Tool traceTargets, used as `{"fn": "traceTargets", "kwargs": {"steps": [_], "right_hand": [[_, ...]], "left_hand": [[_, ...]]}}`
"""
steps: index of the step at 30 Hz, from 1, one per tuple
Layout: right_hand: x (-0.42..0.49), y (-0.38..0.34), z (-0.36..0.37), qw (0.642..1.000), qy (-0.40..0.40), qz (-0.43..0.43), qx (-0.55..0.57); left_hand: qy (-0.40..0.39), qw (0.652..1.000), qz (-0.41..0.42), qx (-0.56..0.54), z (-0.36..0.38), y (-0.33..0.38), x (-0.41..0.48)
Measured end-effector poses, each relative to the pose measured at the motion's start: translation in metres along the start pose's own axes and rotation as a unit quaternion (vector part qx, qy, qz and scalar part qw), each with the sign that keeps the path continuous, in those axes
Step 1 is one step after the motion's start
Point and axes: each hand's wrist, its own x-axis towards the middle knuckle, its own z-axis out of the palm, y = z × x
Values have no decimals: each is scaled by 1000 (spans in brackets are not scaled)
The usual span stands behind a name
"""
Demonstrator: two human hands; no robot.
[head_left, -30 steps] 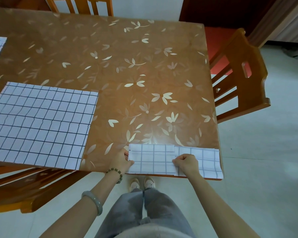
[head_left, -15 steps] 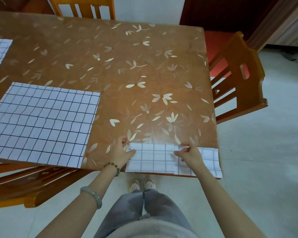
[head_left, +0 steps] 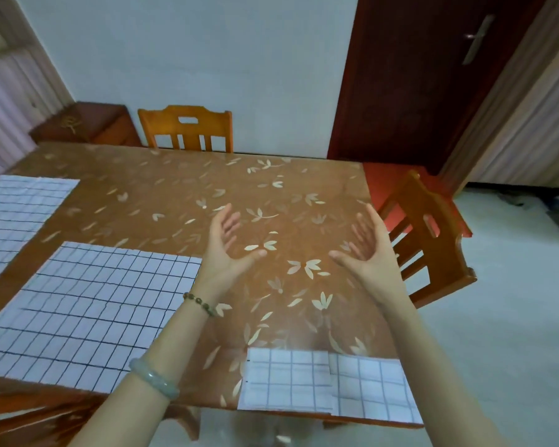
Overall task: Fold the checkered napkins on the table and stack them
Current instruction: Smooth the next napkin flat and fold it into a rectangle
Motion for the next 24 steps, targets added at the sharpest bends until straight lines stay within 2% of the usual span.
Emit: {"fn": "traceTargets", "kwargs": {"steps": [4,9,16,24], "right_hand": [[19,-35,0,998,5,-69,-12],[29,-58,4,993,6,-118,-3],[25,-73,8,990,-7,-139,3],[27,-77,-3,988,-57,-140,0]], "left_hand": [[6,998,59,-3,-15,42,9],[33,996,82,4,-36,66,11],[35,993,114,27,-48,85,7],[95,990,105,17,-42,79,-12]]}}
